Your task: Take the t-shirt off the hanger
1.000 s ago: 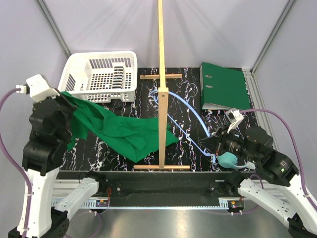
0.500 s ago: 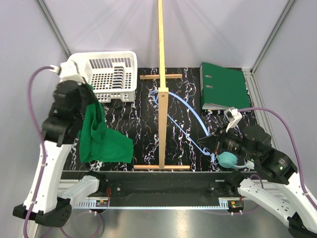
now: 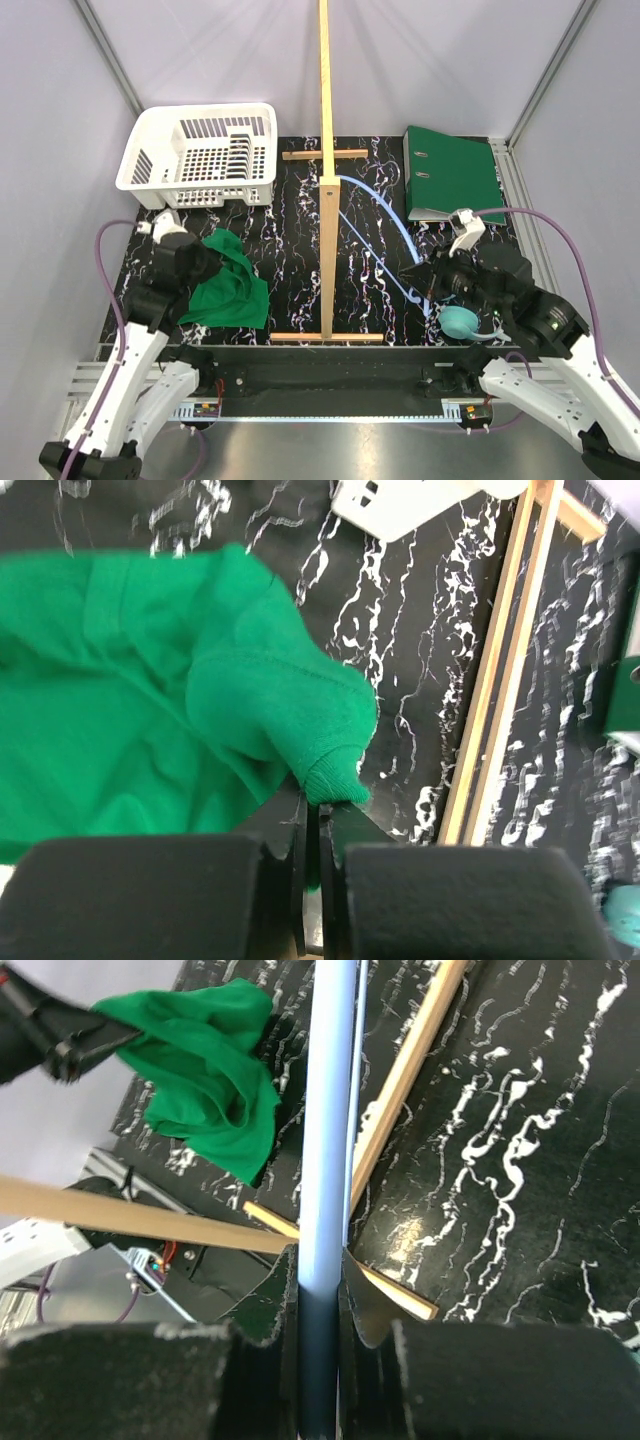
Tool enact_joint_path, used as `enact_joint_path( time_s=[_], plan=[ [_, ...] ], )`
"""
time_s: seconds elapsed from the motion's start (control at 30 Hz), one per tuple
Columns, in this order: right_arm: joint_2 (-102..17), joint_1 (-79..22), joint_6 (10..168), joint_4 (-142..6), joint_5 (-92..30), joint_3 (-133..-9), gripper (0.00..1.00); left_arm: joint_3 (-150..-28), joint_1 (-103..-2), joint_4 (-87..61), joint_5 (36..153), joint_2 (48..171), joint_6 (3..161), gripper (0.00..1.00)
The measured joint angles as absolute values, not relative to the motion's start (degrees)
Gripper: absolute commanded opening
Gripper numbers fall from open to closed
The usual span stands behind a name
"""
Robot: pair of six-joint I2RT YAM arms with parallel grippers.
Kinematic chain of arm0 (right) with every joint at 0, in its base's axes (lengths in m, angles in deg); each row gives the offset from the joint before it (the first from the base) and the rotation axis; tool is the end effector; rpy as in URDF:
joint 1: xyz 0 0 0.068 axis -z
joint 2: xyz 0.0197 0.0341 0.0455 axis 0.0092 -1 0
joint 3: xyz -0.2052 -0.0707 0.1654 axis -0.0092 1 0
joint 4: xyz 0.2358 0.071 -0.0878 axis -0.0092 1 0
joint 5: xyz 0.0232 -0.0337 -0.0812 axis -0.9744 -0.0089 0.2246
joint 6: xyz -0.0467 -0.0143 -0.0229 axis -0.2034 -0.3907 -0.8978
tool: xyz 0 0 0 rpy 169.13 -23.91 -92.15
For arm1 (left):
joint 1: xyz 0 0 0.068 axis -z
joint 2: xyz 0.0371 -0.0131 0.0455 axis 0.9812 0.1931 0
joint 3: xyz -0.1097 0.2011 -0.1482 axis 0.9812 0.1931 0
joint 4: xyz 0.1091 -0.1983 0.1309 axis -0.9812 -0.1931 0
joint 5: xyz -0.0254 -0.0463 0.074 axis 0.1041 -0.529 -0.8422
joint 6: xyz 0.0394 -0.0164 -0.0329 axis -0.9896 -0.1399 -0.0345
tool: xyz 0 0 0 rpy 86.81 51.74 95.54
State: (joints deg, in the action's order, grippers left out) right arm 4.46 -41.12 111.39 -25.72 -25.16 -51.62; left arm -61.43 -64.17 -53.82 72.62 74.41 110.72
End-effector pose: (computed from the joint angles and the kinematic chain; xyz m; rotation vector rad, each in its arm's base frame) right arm 0.0805 0.0735 0.3701 -0.2519 2.0227 0.8404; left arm 0.1452 -0.0294 0.3023 -0.6056 2.0761 -0.2941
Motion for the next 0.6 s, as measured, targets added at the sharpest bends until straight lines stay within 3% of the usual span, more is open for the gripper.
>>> enact_joint_path(
  time_s=[0.13,0.2,0.23,0.27,0.33,0.37,0.6],
  plan=[
    [0.5,-41.1,111.3,-25.7,-23.5,-53.5,0.0,-56.4,-64.8,-54.1,72.1,71.2,116.3,0.01],
    [-1.2,-41.1,111.1,-25.7,-22.8,-54.9,0.0,-55.2,-65.5,-55.4,70.6,71.0,119.5,0.19],
    [-2.1,-41.1,111.0,-25.7,-22.3,-55.5,0.0,-55.0,-65.9,-56.6,69.0,70.9,121.2,0.31],
    [-2.8,-41.1,110.9,-25.7,-22.0,-56.3,0.0,-54.8,-66.2,-57.8,67.3,70.4,122.7,0.55],
    [-4.2,-41.1,110.9,-25.8,-21.7,-58.0,0.0,-54.7,-67.1,-59.9,63.8,68.5,124.7,0.89],
    [-4.8,-41.1,110.9,-25.9,-21.5,-58.7,0.0,-54.7,-67.6,-60.5,62.3,67.5,125.3,0.99],
    [-7.6,-41.1,110.8,-26.3,-19.1,-61.6,0.0,-57.7,-68.5,-64.0,57.2,65.4,125.4,0.99]
  ],
)
